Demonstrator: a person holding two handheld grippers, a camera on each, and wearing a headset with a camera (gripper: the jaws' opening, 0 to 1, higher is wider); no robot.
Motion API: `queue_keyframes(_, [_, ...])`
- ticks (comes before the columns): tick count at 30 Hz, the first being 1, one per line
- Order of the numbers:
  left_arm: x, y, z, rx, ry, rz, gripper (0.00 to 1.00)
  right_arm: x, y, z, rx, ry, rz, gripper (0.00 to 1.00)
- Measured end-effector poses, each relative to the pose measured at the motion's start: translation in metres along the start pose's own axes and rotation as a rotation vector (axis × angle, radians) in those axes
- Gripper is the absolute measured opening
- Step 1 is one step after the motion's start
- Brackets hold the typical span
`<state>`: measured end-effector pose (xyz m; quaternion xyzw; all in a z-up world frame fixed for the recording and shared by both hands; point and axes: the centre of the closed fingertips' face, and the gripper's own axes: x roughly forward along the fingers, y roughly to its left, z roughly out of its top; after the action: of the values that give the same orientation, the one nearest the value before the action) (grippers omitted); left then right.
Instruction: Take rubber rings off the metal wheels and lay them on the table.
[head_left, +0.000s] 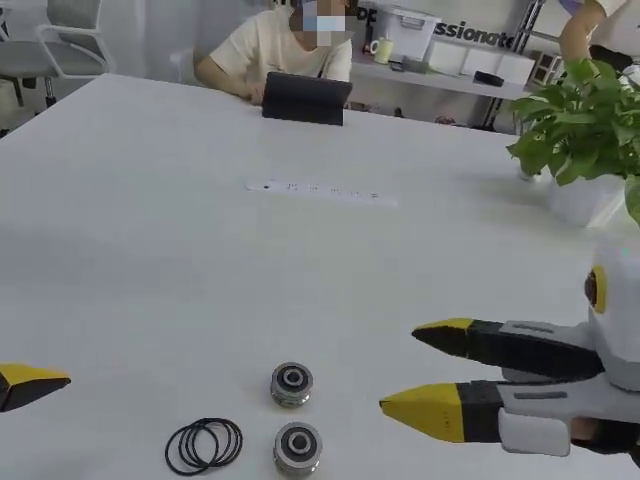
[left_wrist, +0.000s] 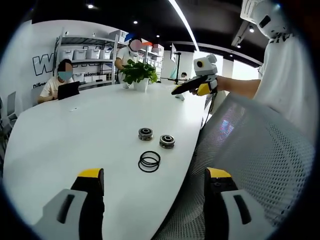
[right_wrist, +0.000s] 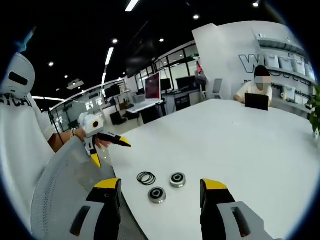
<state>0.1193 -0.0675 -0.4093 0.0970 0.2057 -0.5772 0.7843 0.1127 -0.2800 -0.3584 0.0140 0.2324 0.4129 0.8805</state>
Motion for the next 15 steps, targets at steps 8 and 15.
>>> queue_keyframes(8, [-0.005,0.002,-0.004,-0.012,0.003,0.013,0.8,-0.016,-0.027,-0.031,0.058,0.012,-0.105,0.69])
queue_keyframes(15, [-0.003,0.004,-0.006,-0.028,-0.002,0.013,0.81,-0.017,-0.026,-0.067,0.115,0.091,-0.107,0.77])
